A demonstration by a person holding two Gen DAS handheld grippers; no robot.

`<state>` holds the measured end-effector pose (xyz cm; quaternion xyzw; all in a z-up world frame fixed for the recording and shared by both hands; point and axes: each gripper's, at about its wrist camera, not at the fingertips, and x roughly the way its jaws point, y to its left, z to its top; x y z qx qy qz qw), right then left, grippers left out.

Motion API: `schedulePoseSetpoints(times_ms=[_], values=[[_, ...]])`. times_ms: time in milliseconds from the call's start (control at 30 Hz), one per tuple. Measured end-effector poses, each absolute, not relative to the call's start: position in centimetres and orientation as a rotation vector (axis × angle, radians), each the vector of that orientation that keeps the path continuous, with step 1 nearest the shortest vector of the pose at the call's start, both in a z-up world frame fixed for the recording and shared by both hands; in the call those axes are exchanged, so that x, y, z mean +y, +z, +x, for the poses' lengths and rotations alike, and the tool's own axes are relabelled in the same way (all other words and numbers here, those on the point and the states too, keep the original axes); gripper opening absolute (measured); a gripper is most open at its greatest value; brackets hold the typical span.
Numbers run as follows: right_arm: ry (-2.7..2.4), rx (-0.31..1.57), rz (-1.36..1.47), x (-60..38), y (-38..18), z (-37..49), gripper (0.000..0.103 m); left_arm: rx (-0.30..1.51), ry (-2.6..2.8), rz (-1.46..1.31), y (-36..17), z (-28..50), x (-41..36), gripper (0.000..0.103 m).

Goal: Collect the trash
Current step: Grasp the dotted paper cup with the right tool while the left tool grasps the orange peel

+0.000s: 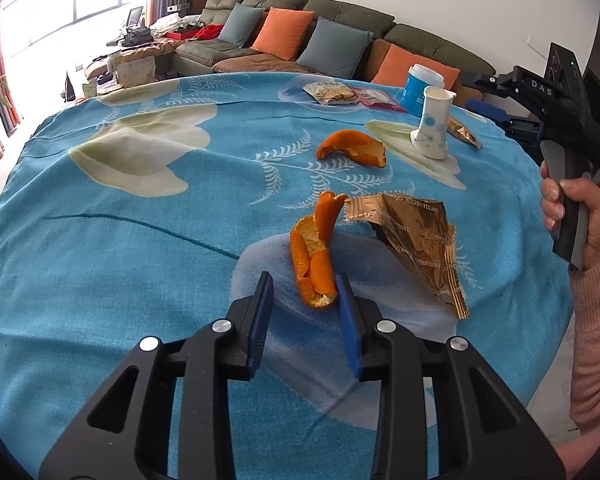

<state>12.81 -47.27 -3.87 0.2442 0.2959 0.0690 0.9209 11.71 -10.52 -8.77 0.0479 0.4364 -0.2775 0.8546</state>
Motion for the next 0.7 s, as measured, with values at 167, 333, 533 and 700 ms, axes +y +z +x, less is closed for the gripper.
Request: schedulePoseSetpoints(times_ms=[167,333,533,700], values=[[0.133,0.674,0.486,-47.3,-4.4,14.8,0.054,0.917,-0.586,0.1,-8.8,11.7,-10.5,0.032],[0.145,0.709,0.49,-47.2,-5.5,13.3,0.04,0.919,-0.594,0.088,-8.8,11.9,-10.3,0.031],[0.165,0.712,0.536,-48.0,-6.4,10.3,0.019,0.92,-0.588,0.091,-8.8,12.2,-10.4,0.03],[0.189,0.692,0.559,-47.5,-6.7,8.6,0.002,0.916,-0.569,0.102,-8.7,12.7,-10.6,0.037]])
